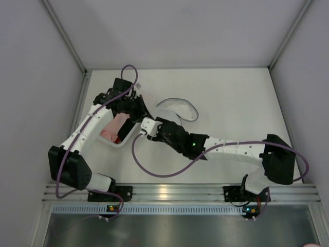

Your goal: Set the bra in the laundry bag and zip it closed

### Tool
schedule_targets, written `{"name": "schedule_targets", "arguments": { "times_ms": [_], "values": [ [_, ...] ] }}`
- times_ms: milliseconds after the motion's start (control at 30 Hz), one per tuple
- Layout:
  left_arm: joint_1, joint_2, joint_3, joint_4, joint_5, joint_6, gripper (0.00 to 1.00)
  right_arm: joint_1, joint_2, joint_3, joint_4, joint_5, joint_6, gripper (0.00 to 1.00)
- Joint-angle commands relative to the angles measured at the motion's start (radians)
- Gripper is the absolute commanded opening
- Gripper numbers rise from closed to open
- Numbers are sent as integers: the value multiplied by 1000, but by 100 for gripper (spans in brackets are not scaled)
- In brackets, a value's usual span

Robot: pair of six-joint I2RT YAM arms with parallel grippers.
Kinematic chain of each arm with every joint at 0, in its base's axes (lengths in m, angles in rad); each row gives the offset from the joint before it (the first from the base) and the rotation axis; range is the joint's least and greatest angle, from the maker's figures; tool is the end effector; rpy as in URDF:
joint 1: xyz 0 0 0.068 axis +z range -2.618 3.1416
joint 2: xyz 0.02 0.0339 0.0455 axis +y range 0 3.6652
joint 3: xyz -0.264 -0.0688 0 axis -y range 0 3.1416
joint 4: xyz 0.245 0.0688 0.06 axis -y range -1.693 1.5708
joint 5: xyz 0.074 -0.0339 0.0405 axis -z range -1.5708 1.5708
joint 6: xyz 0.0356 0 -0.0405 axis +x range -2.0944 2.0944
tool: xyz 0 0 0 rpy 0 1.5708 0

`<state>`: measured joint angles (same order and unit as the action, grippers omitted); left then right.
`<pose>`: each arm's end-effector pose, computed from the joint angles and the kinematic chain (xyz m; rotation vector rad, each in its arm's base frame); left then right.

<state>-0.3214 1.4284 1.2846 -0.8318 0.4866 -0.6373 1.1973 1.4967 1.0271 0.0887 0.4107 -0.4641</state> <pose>0.2725 -0.1083 0.3118 -0.2193 2.6701 -0.9662 0.1391 0.3161 0.2798 -1.2229 1.4797 0.0915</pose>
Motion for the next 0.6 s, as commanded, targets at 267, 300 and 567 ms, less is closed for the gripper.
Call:
{"name": "schedule_targets", "arguments": {
  "times_ms": [267, 300, 567],
  "values": [
    [15, -106, 38, 11, -11, 71, 53, -34, -47, 4, 152, -34, 115, 0],
    [25, -114, 45, 5, -35, 94, 67, -74, -97, -5, 149, -109, 205, 0],
    [111, -192, 186, -39, -155, 185, 98, -245, -202, -32, 82, -242, 530, 0]
  ]
}}
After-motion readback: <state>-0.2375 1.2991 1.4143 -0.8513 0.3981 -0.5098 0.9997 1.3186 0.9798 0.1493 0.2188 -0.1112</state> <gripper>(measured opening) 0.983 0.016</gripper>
